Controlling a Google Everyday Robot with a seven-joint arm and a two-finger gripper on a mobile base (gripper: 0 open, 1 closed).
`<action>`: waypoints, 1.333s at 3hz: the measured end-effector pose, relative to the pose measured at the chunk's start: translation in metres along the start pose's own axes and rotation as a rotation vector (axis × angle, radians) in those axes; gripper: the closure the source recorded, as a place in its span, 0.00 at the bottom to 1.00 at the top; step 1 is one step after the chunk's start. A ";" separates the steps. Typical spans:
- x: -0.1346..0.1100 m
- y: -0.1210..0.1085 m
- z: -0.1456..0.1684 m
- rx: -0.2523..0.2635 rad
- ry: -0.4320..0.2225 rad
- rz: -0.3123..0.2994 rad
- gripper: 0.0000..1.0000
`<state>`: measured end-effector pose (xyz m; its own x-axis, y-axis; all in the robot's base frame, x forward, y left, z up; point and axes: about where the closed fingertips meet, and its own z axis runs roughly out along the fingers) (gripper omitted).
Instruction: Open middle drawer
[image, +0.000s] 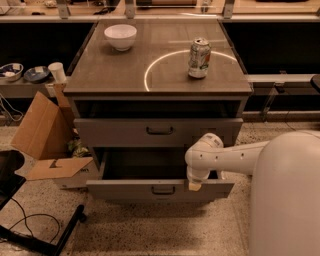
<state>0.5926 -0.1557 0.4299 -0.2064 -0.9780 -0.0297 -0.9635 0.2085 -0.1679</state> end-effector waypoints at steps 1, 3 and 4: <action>0.000 0.000 0.000 0.000 0.000 0.000 0.39; 0.000 0.000 0.000 0.000 0.000 0.000 0.00; 0.004 0.011 0.004 -0.016 0.001 0.006 0.00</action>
Offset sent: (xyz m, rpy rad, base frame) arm 0.0000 0.0000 0.0000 0.0000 0.0000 0.0000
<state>0.5817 -0.1574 0.4240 -0.2127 -0.9766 -0.0300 -0.9647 0.2148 -0.1522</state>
